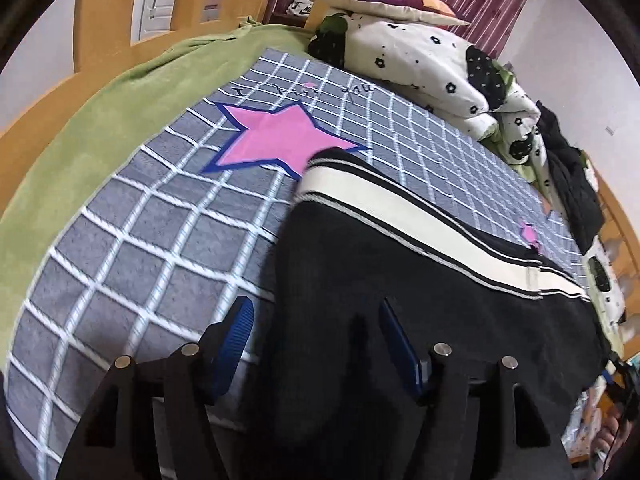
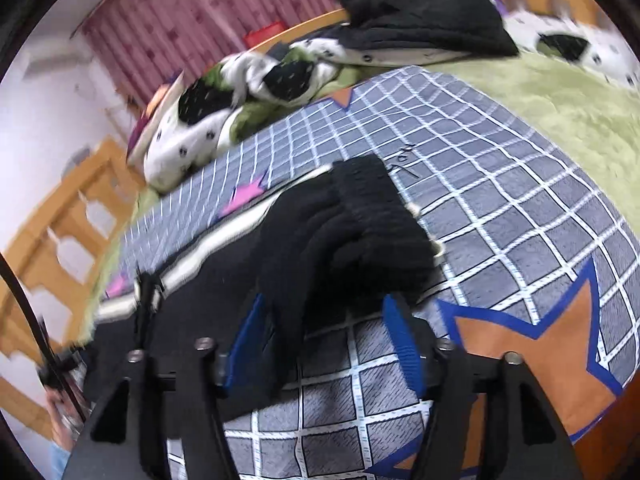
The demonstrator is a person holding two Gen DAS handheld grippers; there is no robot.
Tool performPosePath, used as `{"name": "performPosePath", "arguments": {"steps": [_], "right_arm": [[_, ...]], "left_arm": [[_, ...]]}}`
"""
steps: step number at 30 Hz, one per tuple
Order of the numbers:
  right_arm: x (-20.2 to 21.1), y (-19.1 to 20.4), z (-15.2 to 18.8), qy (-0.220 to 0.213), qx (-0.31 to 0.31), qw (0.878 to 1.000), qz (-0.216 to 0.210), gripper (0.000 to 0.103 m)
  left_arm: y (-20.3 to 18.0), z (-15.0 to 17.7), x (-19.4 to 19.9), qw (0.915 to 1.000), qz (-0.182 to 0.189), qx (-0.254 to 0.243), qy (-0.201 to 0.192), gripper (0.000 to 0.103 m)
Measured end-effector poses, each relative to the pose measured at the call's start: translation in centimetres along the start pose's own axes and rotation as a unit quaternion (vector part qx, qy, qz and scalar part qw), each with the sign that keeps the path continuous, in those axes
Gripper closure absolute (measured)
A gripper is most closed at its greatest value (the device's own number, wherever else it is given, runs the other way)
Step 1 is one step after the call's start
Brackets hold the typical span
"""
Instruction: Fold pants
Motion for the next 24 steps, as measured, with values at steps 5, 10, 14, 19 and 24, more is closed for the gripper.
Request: {"name": "performPosePath", "arguments": {"steps": [5, 10, 14, 19, 24], "right_arm": [[-3.6, -2.4, -0.4, 0.013, -0.125, 0.991, -0.052, 0.029], [-6.6, -4.3, -1.8, 0.014, -0.197, 0.980, -0.028, 0.025], [-6.9, -2.8, -5.1, 0.018, -0.092, 0.995, 0.034, 0.051], [-2.5, 1.4, -7.9, -0.086, 0.135, 0.986, 0.053, 0.039], [-6.0, -4.1, -3.3, 0.052, 0.096, 0.991, 0.081, 0.034]], "left_arm": [[-0.5, 1.2, 1.2, 1.0000, -0.001, 0.000, -0.006, 0.039], [-0.8, 2.1, 3.0, 0.9998, 0.000, 0.002, -0.021, 0.039], [-1.5, 2.5, 4.6, 0.9992, 0.016, -0.006, -0.036, 0.039], [-2.3, 3.1, 5.5, 0.9974, -0.013, -0.040, -0.059, 0.037], [-0.3, 3.9, 5.1, 0.9982, -0.038, -0.019, -0.041, 0.037]]}}
Point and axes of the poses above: each gripper's, at about its wrist camera, not at the fingertips, and x roughly against the way its jaws point, y to its left, z to its underside, the point moved 4 cm from there along -x, roughly the way its jaws point, and after that the axes turned 14 degrees about x, right-handed, at the moved point
